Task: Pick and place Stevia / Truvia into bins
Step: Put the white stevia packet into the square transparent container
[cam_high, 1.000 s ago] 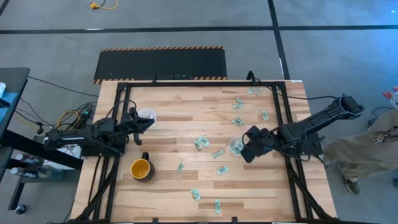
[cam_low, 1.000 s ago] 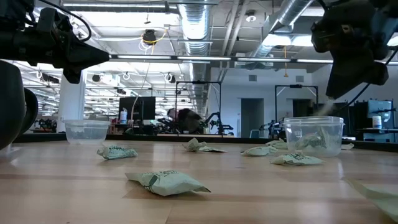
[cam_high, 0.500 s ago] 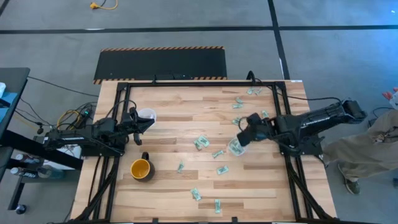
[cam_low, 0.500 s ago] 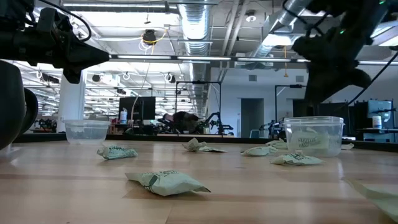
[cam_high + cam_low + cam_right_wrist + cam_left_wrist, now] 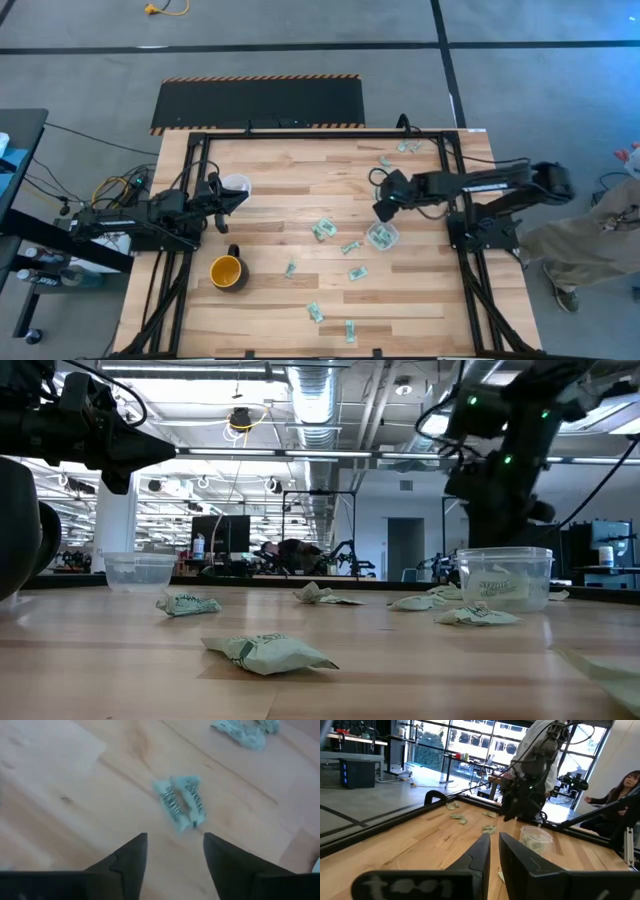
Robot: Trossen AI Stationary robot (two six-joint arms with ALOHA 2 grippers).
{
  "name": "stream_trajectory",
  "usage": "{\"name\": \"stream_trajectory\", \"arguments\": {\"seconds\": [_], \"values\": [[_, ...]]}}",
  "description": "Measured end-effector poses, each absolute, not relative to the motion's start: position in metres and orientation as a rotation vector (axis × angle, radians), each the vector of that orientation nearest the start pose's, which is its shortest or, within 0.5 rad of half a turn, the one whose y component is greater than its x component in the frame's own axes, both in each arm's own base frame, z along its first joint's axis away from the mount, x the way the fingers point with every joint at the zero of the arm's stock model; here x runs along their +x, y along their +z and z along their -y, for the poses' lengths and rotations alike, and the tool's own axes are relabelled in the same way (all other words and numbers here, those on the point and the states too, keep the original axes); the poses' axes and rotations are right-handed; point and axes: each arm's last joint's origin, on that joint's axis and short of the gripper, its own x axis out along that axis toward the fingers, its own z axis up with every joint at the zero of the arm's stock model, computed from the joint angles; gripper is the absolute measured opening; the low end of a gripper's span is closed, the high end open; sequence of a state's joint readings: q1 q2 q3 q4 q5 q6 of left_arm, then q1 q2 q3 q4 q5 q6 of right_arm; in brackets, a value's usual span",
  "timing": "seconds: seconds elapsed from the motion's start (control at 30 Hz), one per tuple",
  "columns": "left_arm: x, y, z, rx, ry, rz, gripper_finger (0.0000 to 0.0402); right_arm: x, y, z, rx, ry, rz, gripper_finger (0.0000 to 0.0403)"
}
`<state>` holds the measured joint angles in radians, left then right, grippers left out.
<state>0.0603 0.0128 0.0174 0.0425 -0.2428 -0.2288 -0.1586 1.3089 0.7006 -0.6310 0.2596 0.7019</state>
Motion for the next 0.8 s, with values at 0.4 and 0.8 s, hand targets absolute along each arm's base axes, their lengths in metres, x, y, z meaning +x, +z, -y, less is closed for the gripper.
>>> {"name": "stream_trajectory", "arguments": {"seconds": [0.4,0.8], "values": [[0.096,0.172,-0.013,-0.231,0.296,0.081,0.0027,0.228,0.138,0.065,0.52,-0.846,-1.171,0.0228],[0.096,0.172,-0.013,-0.231,0.296,0.081,0.0027,0.238,0.124,0.071,0.538,-0.829,-1.17,0.0174]]}}
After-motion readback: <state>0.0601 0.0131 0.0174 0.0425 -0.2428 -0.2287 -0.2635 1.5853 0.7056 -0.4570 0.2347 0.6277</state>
